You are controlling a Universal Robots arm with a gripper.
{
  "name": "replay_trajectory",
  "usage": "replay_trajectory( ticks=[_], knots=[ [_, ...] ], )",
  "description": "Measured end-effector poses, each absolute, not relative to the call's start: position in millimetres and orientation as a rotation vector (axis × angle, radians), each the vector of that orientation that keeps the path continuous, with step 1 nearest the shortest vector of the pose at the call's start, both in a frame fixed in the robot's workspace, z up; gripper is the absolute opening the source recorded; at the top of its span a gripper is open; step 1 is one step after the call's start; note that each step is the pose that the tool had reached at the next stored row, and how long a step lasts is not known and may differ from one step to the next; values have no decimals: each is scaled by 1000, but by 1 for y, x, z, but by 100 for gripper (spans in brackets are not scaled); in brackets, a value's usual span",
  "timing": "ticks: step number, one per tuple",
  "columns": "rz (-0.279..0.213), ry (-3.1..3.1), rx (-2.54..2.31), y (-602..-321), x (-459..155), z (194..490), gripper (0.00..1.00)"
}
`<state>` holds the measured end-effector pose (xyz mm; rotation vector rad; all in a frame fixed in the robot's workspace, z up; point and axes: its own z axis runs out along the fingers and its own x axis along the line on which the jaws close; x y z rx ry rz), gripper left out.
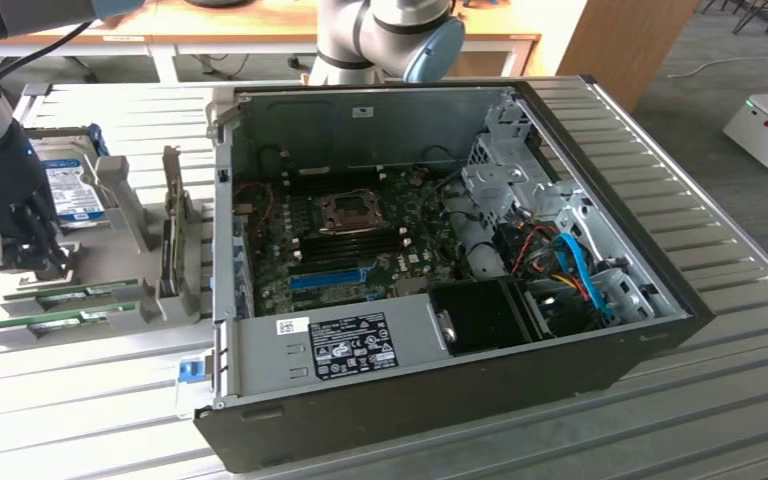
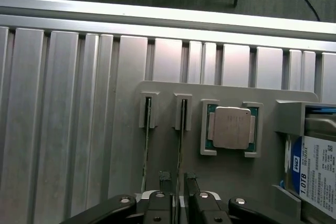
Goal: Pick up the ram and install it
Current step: 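Pick up the ram and move it above insertion slot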
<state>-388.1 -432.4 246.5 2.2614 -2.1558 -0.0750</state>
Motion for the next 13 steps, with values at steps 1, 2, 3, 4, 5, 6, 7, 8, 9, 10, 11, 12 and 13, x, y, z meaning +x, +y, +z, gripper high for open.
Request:
replay_trajectory(
  ticks=[1, 2, 3, 4, 5, 6, 7, 8, 9, 10, 11, 12, 13],
  knots=[
    [-75, -2156, 2261, -434, -388, 247, 24],
    [-75, -2156, 2261, -435, -388, 246, 24],
    [-75, -2156, 2261, -436, -388, 247, 24],
    [-75, -2156, 2261, -438, -388, 247, 24],
    [-75, -2156, 2261, -439, -388, 247, 24],
    [-75, -2156, 2261, -440, -388, 247, 24],
    [-75, -2156, 2261, -441, -388, 246, 24],
    [-75, -2156, 2261, -442, -388, 246, 24],
    [-75, -2156, 2261, -443, -388, 247, 24],
    [-75, -2156, 2261, -444, -388, 247, 24],
    [-75, -2156, 2261, -445, -388, 247, 24],
    [-75, -2156, 2261, -446, -388, 247, 24],
    [-75, -2156, 2261, -447, -388, 247, 24]
  ],
)
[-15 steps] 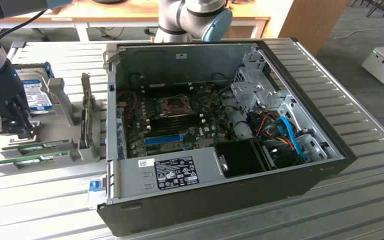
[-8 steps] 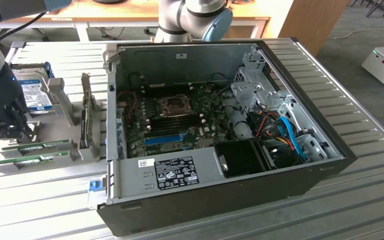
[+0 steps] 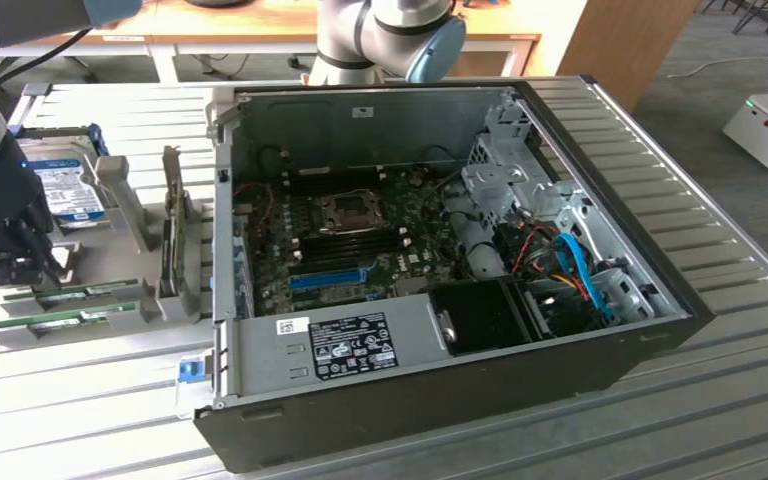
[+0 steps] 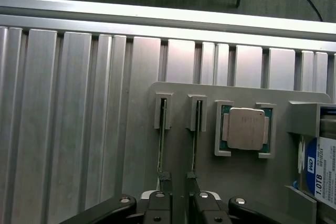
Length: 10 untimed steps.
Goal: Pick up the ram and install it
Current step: 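Pick up the ram and move it above insertion slot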
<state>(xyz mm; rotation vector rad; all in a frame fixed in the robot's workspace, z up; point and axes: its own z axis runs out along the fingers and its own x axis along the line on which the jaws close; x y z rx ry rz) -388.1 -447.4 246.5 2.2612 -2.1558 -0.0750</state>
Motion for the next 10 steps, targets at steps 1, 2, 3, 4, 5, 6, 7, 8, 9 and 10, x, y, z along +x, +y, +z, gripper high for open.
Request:
replay_trajectory(
  ticks=[1, 2, 3, 4, 5, 6, 7, 8, 9, 10],
  knots=[
    [-75, -2156, 2261, -448, -388, 247, 24],
    [-75, -2156, 2261, -450, -388, 247, 24],
    [-75, -2156, 2261, -451, -388, 246, 24],
    [-75, -2156, 2261, -452, -388, 246, 24],
    [-75, -2156, 2261, -453, -388, 247, 24],
    [-75, -2156, 2261, -454, -388, 247, 24],
    [-75, -2156, 2261, -455, -388, 246, 24],
    [-75, -2156, 2261, -456, -388, 246, 24],
    [-75, -2156, 2261, -457, -388, 247, 24],
    [-75, -2156, 2261, -458, -388, 247, 24]
  ],
)
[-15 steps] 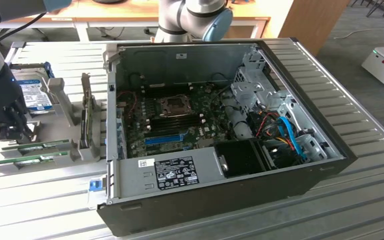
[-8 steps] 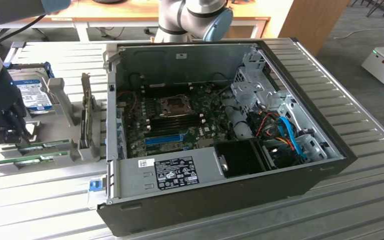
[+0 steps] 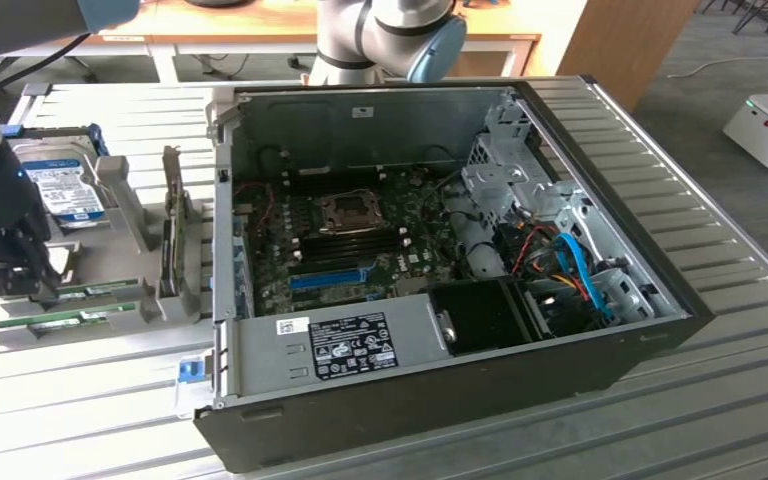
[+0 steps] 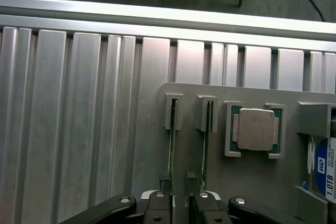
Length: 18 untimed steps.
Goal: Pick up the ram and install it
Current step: 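Pick up the ram and move it above insertion slot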
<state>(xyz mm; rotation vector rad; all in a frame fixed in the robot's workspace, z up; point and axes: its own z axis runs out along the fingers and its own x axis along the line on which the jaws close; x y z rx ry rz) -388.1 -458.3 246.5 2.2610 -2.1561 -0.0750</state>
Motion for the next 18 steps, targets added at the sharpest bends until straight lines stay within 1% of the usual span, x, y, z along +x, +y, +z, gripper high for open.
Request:
replay_trajectory(
  ticks=[10, 18],
  knots=[
    [-75, -2156, 2261, -460, -388, 246, 24],
    [-71, -2158, 2263, -460, -388, 237, 24]
  ],
)
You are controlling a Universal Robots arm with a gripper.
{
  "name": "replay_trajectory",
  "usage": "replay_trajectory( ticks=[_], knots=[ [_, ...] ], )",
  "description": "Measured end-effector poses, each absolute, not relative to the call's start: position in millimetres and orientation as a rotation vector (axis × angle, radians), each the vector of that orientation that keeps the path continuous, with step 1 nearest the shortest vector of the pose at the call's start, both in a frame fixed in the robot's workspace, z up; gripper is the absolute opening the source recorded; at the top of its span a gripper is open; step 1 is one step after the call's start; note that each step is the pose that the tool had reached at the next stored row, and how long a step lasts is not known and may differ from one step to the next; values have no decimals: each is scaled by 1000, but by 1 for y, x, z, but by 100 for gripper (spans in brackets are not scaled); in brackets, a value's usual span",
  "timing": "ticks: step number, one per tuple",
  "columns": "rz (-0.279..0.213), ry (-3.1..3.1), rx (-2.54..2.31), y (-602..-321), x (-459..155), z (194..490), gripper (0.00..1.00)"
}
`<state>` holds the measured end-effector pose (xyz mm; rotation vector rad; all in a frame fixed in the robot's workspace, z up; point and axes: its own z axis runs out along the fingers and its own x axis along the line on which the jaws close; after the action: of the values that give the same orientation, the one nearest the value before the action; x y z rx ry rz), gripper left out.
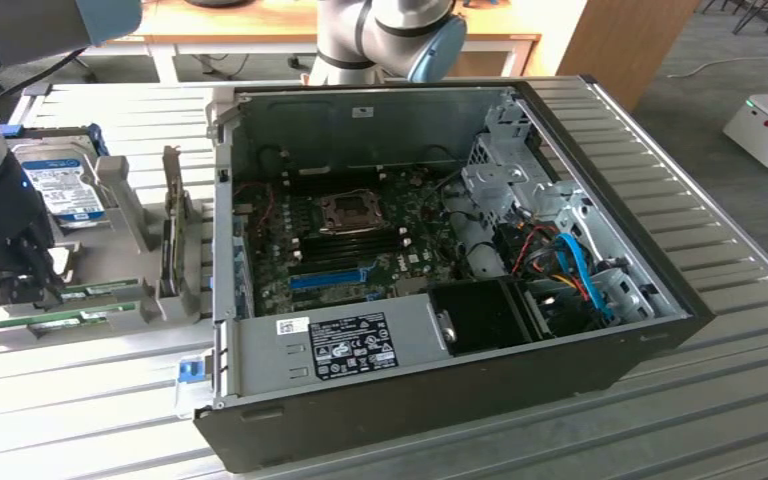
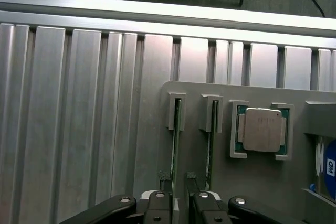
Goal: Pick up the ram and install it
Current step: 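Pick up the ram and move it above insertion slot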
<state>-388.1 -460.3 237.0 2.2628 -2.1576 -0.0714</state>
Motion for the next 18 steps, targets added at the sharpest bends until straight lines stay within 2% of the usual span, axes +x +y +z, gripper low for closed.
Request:
replay_trajectory(
  ticks=[18],
  knots=[
    [-68, -2159, 2264, -460, -388, 219, 24]
  ],
)
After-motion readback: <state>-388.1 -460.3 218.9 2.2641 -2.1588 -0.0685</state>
